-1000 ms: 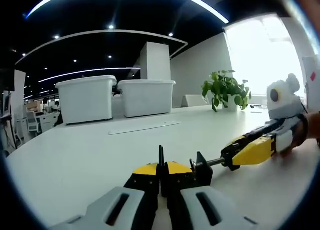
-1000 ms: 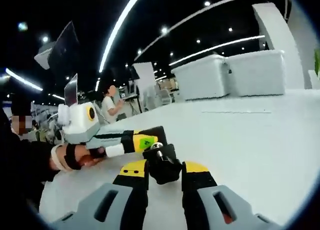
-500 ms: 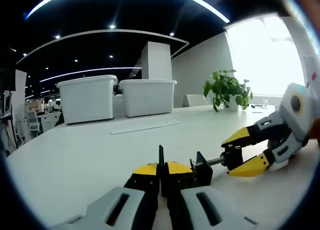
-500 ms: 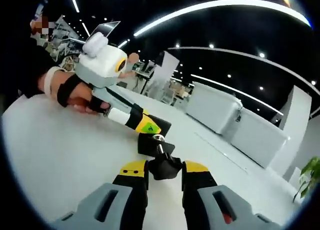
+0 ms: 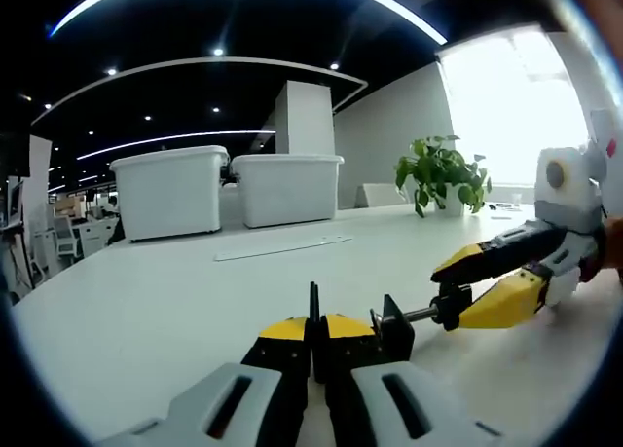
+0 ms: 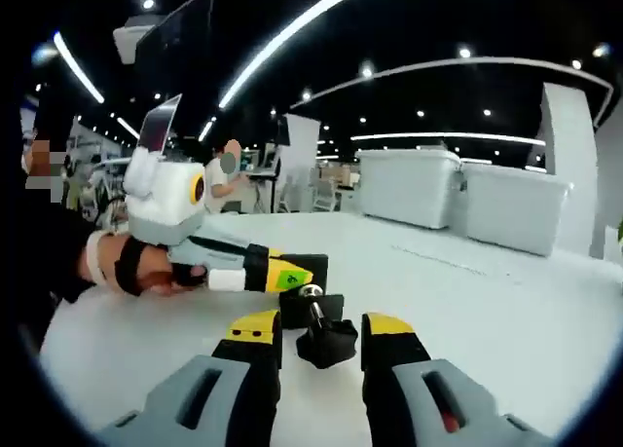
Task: Clamp the fixed fixture on the desktop, loosen the retaining clip, secure it to the edge of the desk, and tighten the retaining clip.
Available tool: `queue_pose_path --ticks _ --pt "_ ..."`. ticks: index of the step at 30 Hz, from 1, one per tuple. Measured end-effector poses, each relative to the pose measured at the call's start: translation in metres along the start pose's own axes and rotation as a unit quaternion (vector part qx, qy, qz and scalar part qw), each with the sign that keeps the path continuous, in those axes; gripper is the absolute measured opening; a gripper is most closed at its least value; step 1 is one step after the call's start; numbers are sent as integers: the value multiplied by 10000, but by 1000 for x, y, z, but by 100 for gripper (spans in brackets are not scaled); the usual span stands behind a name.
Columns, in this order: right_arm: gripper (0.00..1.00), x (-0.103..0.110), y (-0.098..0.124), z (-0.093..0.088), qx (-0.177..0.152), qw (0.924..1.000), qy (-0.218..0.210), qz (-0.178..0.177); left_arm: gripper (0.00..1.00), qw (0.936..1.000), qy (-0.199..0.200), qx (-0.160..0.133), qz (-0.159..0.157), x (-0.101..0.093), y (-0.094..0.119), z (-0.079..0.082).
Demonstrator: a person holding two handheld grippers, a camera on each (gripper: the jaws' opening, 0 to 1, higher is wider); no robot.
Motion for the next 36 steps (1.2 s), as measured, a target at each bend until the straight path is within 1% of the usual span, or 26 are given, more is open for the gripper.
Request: queue_pose_path --ticks 1,2,3,4,5,6,7,8,10,13,17,19,22,24,31,34,36 --pt "37 -2 -1 -2 101 9996 -256 4 4 10000 -1 0 0 0 0 0" --pt "37 -5 -2 -7 246 9987 -434 -35 4 10000 -1 0 0 0 0 0" --pt "36 -7 -4 -9 346 9965 -745 -126 4 10000 3 0 0 0 0 0" --pt "36 -5 -3 -9 319 9959 -847 -64 4 10000 2 -1 -1 0 0 0" --pt "36 -6 -3 -7 298 9960 -838 -51 4 10000 8 -1 0 0 0 0" --pt "36 -4 -1 -5 234 9954 -924 -63 4 10000 14 -2 -1 0 0 0" --pt "36 -4 -1 -4 209 9941 -1064 -50 4 10000 14 -2 -7 0 0 0" --pt "36 -4 -2 -5 289 9912 -1294 -31 4 10000 11 -2 -12 0 0 0" --pt "35 -7 -3 -6 357 9905 -1329 -59 4 10000 15 -3 -20 0 0 0" --pt "30 -8 -4 -8 406 9896 -1380 -84 4 10000 21 -3 -22 -1 0 0" --pt "30 -7 -5 -9 415 9901 -1336 -71 4 10000 14 -2 -24 -1 0 0" --pt "30 -5 -7 -12 519 9904 -1278 -82 4 10000 16 -2 -26 0 0 0" --pt "26 -6 -7 -13 627 9864 -1515 -66 4 10000 16 -2 -26 0 0 0" --pt "26 -6 -7 -14 638 9855 -1570 -67 4 10000 11 -2 -25 0 0 0" --pt "25 -4 -7 -14 591 9870 -1493 -62 4 10000 9 -1 -24 0 0 0" --pt "25 -3 -6 -12 422 9945 -954 -88 4 10000 33 -5 -20 0 0 0" --pt "25 -2 -6 -11 316 9983 -485 -100 4 10000 37 -5 -17 0 0 0"
Point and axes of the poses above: the point that each gripper's makers call its tool centre point, and the gripper's own axes: y roughly backward along the fingers, x roughly to its left, z roughly out of its top, the point moved 4 cm from there along y, roughly backward along the fingers, and after that the axes turned 10 degrees about -z, right-handed, at the moved point
